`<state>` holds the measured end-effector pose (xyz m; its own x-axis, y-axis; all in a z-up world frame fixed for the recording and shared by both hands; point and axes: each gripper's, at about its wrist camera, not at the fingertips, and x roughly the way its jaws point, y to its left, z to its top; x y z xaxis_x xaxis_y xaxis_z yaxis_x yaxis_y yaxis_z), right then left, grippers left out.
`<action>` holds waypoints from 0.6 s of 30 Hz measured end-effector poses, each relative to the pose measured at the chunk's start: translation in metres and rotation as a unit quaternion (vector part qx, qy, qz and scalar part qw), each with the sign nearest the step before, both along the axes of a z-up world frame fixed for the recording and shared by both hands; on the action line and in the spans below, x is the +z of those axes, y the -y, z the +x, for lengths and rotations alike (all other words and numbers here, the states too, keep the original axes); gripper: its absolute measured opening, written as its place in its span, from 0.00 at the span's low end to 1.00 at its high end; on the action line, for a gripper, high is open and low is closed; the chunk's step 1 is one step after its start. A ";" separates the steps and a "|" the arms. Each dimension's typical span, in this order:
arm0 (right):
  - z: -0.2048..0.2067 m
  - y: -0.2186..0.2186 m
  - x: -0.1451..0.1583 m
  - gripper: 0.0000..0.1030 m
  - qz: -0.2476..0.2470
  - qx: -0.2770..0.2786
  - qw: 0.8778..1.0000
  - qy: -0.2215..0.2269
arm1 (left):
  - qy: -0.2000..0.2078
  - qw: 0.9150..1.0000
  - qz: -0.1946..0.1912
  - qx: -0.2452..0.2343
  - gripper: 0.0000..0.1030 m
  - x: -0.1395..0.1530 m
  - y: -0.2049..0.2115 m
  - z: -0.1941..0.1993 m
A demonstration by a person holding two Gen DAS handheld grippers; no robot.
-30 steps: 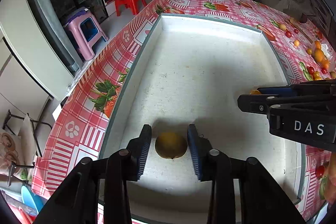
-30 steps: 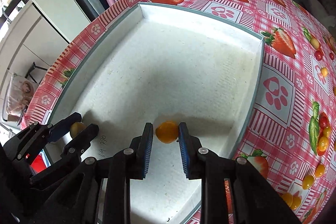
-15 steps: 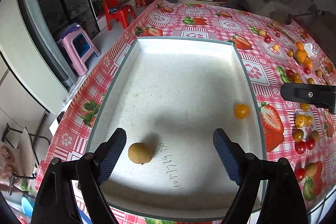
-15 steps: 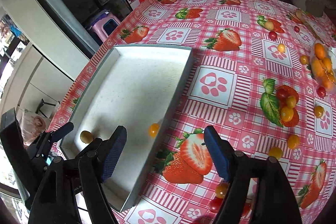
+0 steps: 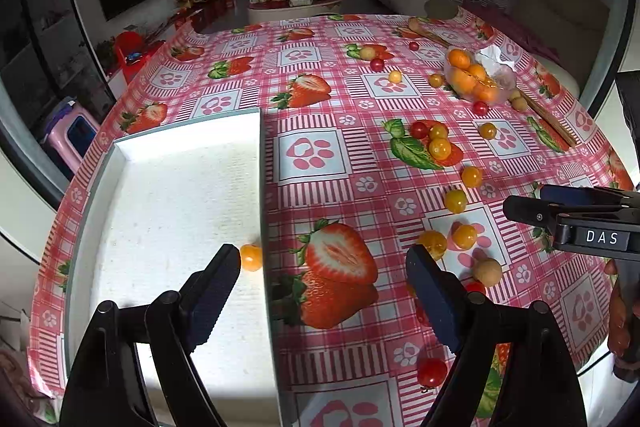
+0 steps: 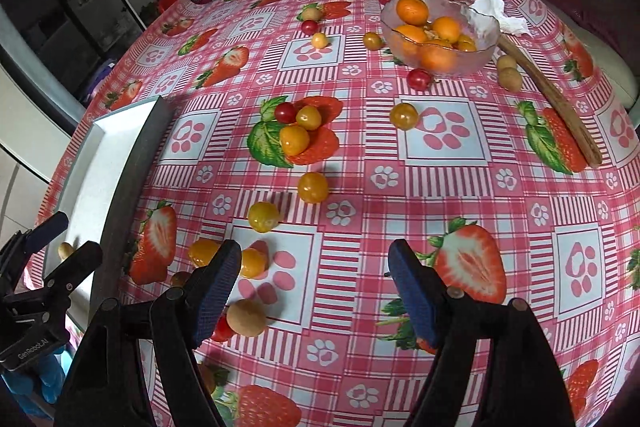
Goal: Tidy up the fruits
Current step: 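Move both open tools back over the fruits on the tablecloth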
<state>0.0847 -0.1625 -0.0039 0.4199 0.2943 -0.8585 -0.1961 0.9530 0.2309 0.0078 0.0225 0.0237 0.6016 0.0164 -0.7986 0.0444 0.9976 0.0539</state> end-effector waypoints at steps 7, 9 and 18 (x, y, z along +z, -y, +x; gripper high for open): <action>-0.001 0.029 -0.007 0.77 -0.019 -0.019 1.000 0.012 | -0.029 0.999 0.026 -0.034 0.83 -0.023 0.037 0.017; 0.000 0.031 -0.010 0.77 -0.021 -0.018 1.000 0.015 | -0.036 0.998 0.030 -0.040 0.83 -0.028 0.043 0.021; 0.018 0.013 -0.023 0.69 -0.016 0.024 0.999 0.014 | -0.064 0.995 0.052 -0.064 0.79 -0.046 0.059 0.037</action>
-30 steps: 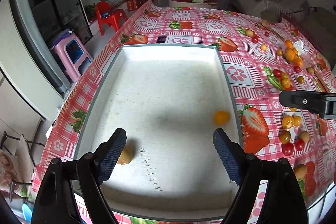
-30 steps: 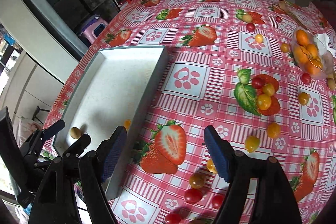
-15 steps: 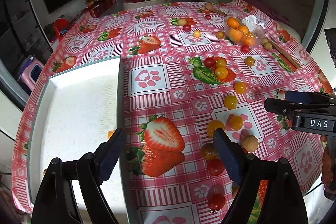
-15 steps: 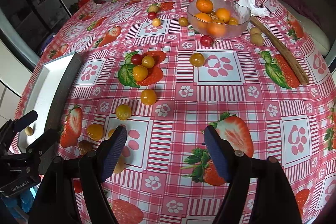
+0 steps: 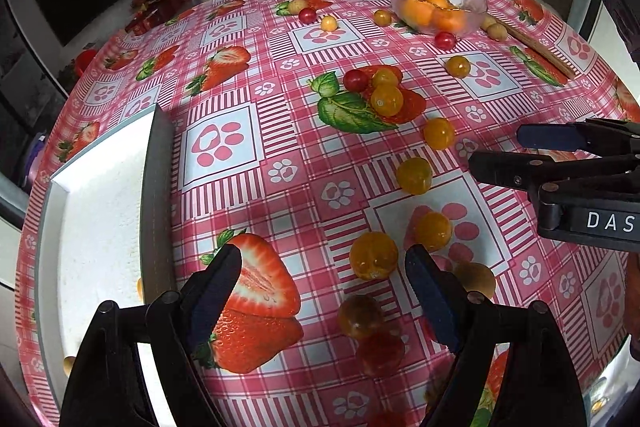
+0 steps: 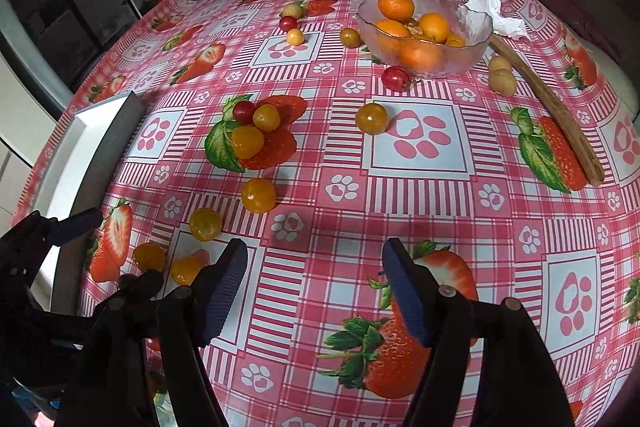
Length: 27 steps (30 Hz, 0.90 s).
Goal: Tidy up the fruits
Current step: 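Move both open tools back over the fruits on the tablecloth, then grasp a yellow cherry tomato with the right tool while the left tool grasps an orange tomato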
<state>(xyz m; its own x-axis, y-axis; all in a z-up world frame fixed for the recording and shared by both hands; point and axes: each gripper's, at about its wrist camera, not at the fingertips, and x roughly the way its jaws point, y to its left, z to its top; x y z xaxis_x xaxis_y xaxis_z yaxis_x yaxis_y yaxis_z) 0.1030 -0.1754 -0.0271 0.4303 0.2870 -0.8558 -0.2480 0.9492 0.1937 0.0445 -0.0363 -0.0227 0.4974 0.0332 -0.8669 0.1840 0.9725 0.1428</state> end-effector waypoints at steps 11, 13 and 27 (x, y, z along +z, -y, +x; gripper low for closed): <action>0.021 -0.033 -0.002 0.47 -0.013 0.051 0.999 0.011 | -0.009 1.000 -0.020 -0.004 0.61 -0.003 0.001 0.008; 0.020 -0.038 -0.002 0.29 -0.033 0.056 0.998 0.019 | -0.009 1.000 -0.026 -0.005 0.55 -0.004 0.001 0.008; -0.007 0.007 0.005 0.21 0.039 0.004 0.999 -0.003 | 0.010 0.997 -0.076 0.001 0.25 0.004 -0.006 -0.007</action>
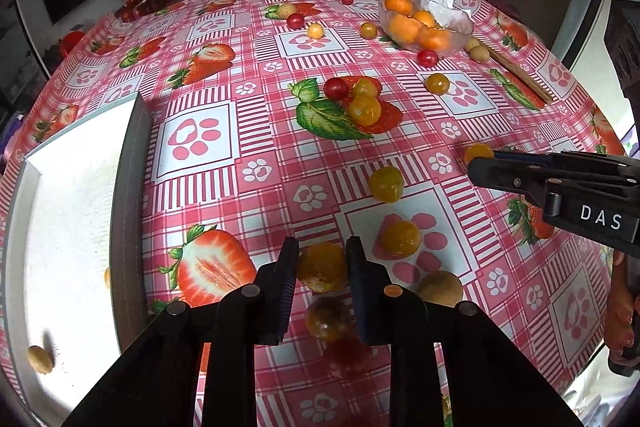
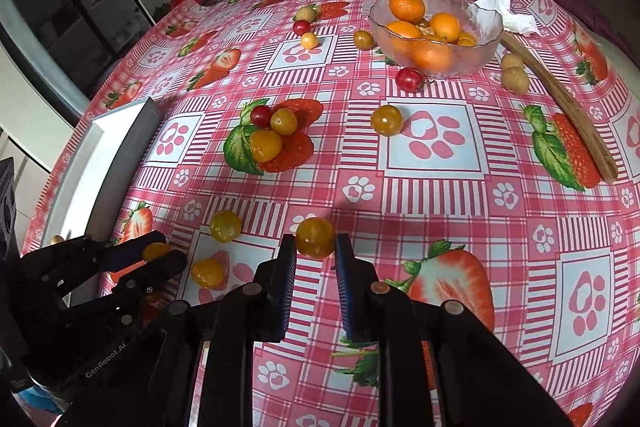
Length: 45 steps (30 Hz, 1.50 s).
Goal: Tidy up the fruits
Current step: 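Grasp a yellow cherry tomato with the right tool while the left tool grasps an orange tomato, then carry both tomatoes over the white tray and open both tools to release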
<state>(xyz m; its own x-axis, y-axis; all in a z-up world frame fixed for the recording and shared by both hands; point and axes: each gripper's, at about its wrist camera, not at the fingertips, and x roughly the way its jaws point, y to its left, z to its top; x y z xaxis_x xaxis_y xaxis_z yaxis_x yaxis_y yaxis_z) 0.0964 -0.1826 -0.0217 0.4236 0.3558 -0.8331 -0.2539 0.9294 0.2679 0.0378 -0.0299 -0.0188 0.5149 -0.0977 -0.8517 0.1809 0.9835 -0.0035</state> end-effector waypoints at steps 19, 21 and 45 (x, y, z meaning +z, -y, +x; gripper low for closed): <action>-0.026 -0.005 0.016 0.21 0.022 0.002 1.000 -0.005 | 0.044 0.997 -0.019 0.057 0.25 0.038 -0.059 -0.042; -0.029 -0.012 0.019 0.21 0.024 0.008 1.000 -0.004 | 0.048 0.996 -0.020 0.066 0.25 0.039 -0.069 -0.047; -0.033 -0.186 0.047 0.21 0.019 0.146 0.989 0.002 | 0.060 0.977 -0.031 0.200 0.25 0.029 -0.206 -0.059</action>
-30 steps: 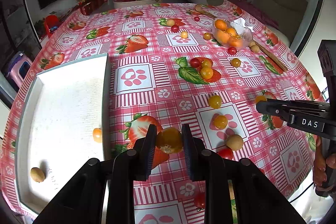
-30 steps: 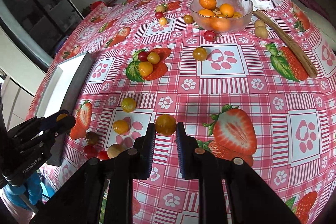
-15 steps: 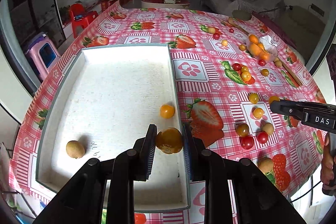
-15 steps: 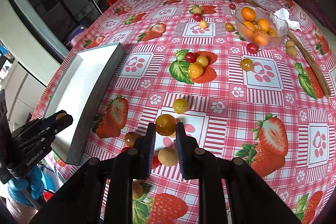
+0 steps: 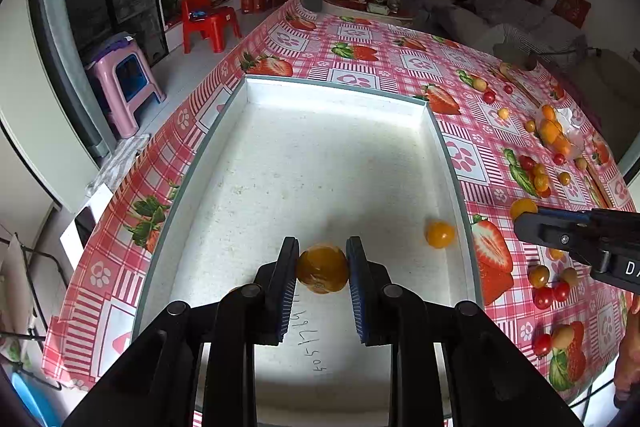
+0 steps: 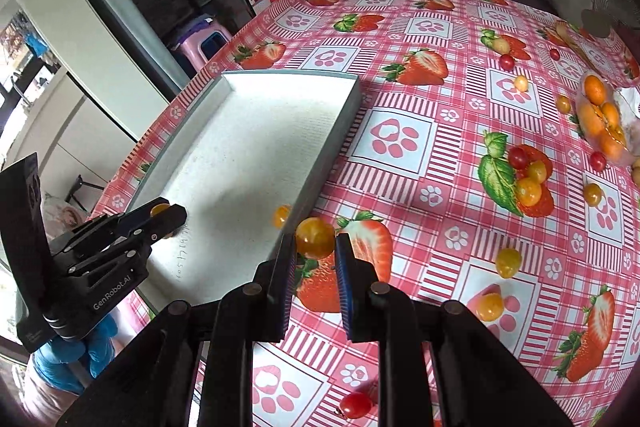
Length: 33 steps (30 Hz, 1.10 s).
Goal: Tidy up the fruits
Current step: 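Carry both tomatoes over the white tray and open both tools to release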
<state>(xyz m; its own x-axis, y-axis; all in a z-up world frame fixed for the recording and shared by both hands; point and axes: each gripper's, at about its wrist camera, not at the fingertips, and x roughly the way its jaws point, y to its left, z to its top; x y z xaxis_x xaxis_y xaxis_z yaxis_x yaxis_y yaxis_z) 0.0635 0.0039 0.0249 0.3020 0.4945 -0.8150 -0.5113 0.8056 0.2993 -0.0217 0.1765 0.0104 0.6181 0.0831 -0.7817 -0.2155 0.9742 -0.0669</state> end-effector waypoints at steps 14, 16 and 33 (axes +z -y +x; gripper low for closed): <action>0.035 -0.096 -0.034 0.21 -0.053 0.050 0.997 -0.027 | -0.046 0.997 0.005 0.059 0.25 -0.024 -0.045 0.026; 0.037 -0.103 -0.040 0.22 -0.062 0.055 0.996 -0.029 | -0.052 0.997 0.005 0.058 0.25 -0.027 -0.048 0.026; 0.035 -0.083 -0.012 0.77 -0.021 0.042 0.999 -0.004 | -0.045 0.997 0.026 0.056 0.63 -0.016 -0.038 0.022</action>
